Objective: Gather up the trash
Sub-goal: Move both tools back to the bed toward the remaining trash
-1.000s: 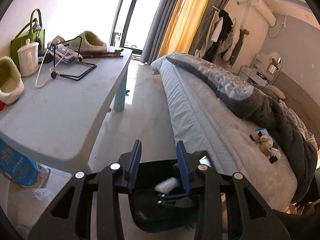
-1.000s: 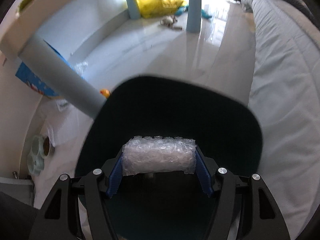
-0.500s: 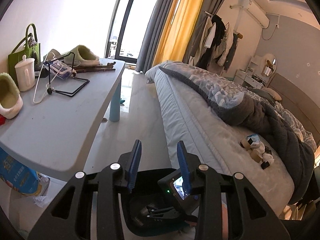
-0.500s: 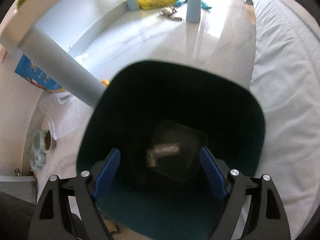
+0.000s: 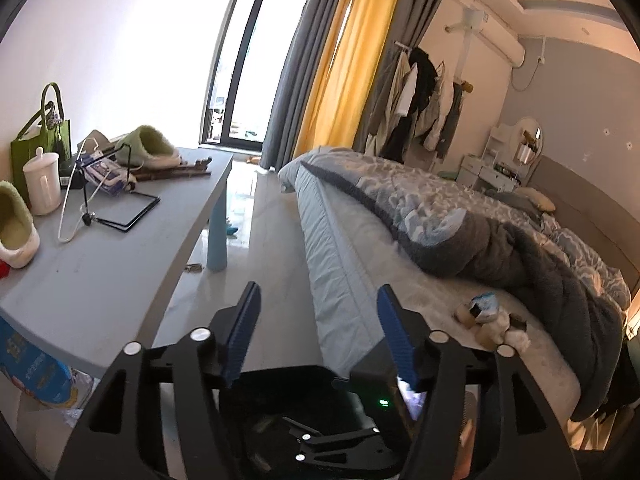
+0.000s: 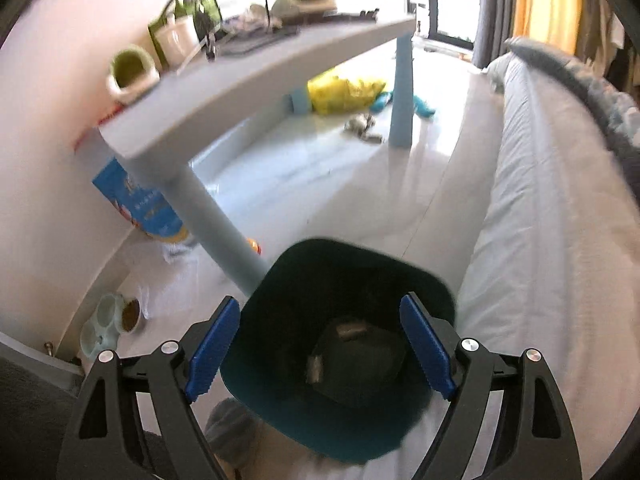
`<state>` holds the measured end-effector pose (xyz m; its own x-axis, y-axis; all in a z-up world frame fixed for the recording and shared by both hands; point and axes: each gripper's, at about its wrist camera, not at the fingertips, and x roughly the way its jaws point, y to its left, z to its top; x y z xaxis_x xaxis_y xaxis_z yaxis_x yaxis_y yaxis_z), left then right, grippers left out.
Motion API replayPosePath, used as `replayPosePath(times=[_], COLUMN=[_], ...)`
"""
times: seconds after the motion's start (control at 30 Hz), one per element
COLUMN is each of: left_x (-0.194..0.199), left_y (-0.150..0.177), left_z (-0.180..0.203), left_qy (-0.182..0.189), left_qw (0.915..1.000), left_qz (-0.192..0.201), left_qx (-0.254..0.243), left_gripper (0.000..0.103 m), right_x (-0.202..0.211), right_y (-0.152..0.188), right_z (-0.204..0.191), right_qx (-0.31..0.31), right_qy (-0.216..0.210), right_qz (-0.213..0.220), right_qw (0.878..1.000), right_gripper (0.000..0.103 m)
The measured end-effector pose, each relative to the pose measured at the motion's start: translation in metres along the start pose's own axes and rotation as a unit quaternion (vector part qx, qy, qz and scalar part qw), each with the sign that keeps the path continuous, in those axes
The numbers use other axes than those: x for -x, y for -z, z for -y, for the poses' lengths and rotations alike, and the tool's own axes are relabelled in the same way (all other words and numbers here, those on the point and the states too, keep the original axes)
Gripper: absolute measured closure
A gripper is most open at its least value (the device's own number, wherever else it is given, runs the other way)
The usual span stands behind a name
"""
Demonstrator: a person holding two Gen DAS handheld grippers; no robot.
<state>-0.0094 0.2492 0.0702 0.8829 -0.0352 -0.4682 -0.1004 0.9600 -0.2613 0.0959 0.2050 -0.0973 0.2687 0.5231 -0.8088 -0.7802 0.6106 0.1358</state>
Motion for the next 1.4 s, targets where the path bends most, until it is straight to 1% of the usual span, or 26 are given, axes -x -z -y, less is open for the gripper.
replayPosePath(times=[0.13,0.17,0.27,0.4,0.53,0.6,0.77,0.87,1.03,1.23,1.4], left_x=[-0.008,-0.01,-0.017,-0.027,-0.037,-0.041,-0.05,-0.062,-0.075,-0.093,-0.105], left_y=[-0.001,0.0,0.003,0.008,0.013,0.015,0.021,0.026,0.036,0.049,0.06], left_z=[0.017,0.024,0.041,0.065,0.08,0.086,0.094,0.101,0.123,0.15,0.171], left_qy=[0.007,0.011,0.017,0.024,0.025,0.025,0.024,0.034,0.048,0.067,0.083], left_qw=[1.0,0.9999,0.9998,0.9993,0.9989,0.9988,0.9987,0.9982,0.9963,0.9922,0.9877], left_qz=[-0.002,-0.003,-0.007,-0.015,-0.021,-0.022,-0.026,-0.041,-0.058,-0.087,-0.111], left_qx=[0.004,0.003,-0.006,-0.024,-0.034,-0.037,-0.037,-0.029,-0.04,-0.058,-0.073], left_gripper=[0.033,0.03,0.027,0.022,0.017,0.013,0.012,0.012,0.011,0.011,0.011], right_x=[0.033,0.042,0.061,0.082,0.099,0.108,0.135,0.149,0.17,0.186,0.191], right_y=[0.002,0.004,0.012,0.022,0.033,0.04,0.057,0.067,0.087,0.114,0.127], right_z=[0.017,0.025,0.042,0.065,0.085,0.094,0.125,0.148,0.181,0.223,0.242], right_qx=[-0.007,-0.01,-0.015,-0.024,-0.033,-0.036,-0.047,-0.066,-0.095,-0.145,-0.166], right_qy=[0.011,0.017,0.035,0.057,0.075,0.087,0.121,0.138,0.168,0.216,0.242], right_qz=[0.036,0.046,0.063,0.077,0.086,0.091,0.104,0.11,0.116,0.111,0.102], right_qw=[0.999,0.999,0.997,0.995,0.993,0.991,0.986,0.982,0.974,0.959,0.951], right_gripper=[0.019,0.018,0.018,0.018,0.018,0.018,0.018,0.018,0.018,0.018,0.018])
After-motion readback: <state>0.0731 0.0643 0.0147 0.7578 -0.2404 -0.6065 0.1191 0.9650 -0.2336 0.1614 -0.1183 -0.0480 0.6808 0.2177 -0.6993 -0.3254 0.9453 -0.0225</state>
